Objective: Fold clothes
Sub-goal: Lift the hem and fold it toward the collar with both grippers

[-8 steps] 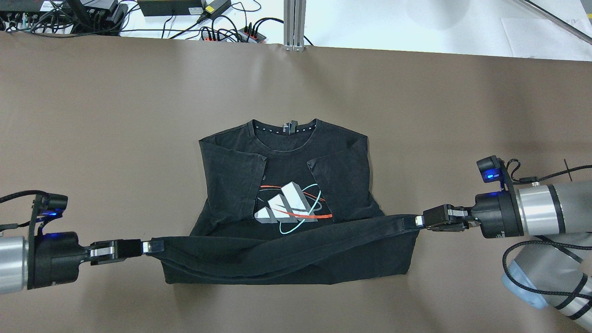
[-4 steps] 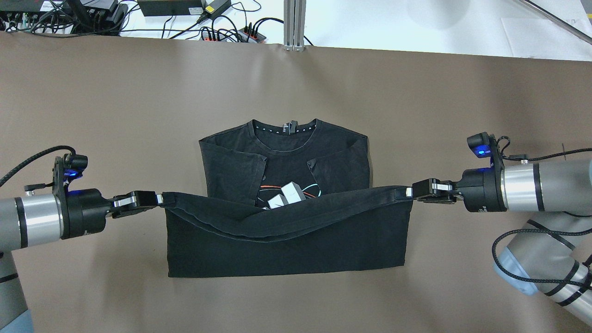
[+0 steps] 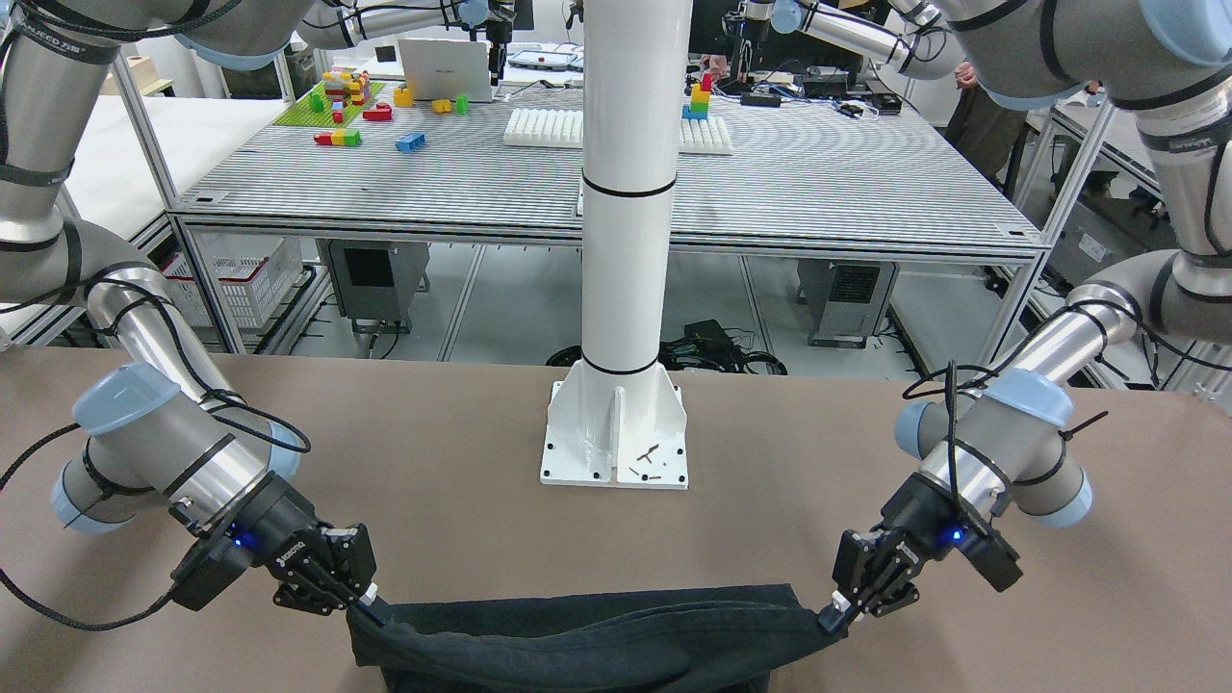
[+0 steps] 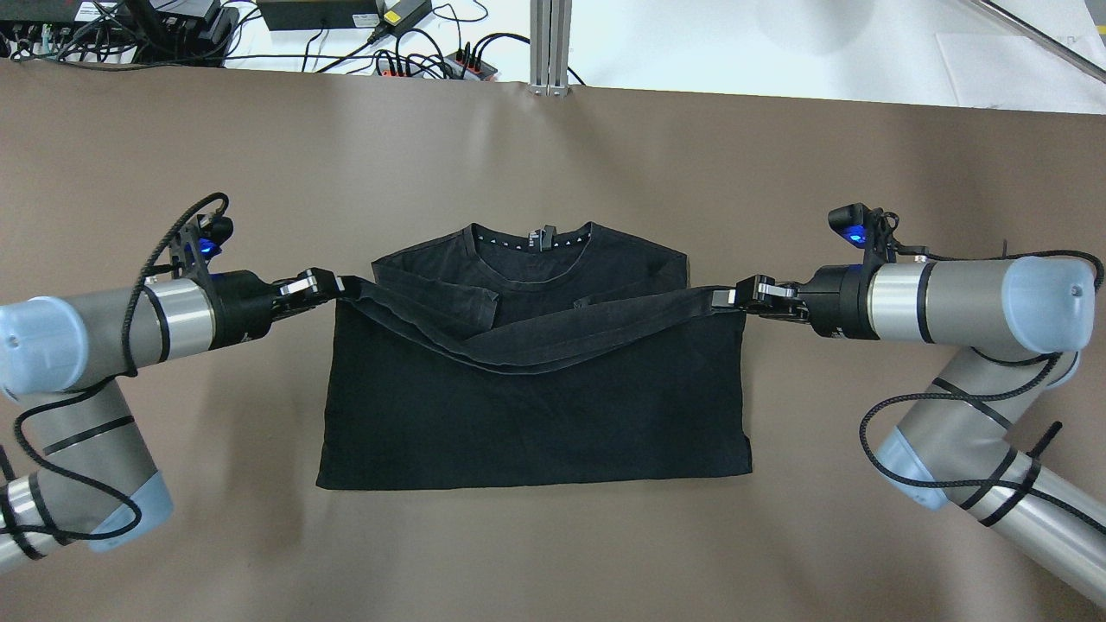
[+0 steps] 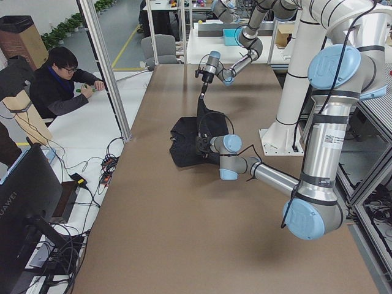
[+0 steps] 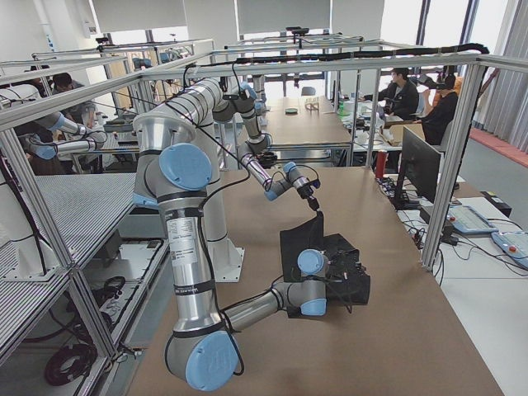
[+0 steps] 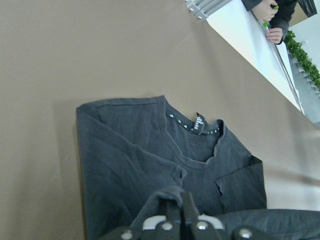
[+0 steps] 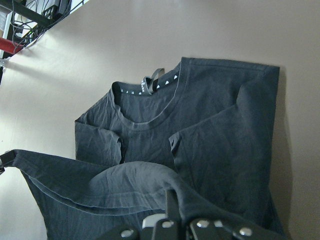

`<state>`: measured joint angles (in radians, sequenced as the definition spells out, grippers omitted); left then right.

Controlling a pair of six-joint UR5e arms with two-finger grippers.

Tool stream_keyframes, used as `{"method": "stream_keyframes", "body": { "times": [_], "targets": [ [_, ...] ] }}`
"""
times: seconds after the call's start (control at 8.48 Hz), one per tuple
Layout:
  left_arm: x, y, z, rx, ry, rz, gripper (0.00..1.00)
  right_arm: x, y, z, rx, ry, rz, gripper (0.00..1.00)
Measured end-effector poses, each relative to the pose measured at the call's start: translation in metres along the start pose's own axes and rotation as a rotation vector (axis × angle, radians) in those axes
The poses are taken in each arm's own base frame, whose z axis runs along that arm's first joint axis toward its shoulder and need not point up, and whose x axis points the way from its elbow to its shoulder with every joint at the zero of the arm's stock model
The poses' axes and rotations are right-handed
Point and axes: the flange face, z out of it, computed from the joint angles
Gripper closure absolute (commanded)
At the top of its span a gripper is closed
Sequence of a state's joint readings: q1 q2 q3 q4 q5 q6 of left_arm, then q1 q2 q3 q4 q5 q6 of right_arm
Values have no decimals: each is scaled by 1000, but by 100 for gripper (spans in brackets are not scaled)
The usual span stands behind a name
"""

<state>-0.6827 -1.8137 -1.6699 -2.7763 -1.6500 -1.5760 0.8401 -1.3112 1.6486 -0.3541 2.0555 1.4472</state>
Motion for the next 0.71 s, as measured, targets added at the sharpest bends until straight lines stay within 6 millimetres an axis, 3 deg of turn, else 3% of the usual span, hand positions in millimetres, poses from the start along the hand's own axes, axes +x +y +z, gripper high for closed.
{"method": "stream_keyframes", "body": {
  "times": [0.24,0.47,0.71],
  "targets": [
    [-3,-14,34,36,-28,-1,100,8,-19,29,56,34,11,100],
    [-13,-26,40,58,-52,-3,100,24,-32,44,104,76,26,100],
    [-35,-36,46,74,-96,0,100,44,-41,49,136,117,42,100]
  ]
}}
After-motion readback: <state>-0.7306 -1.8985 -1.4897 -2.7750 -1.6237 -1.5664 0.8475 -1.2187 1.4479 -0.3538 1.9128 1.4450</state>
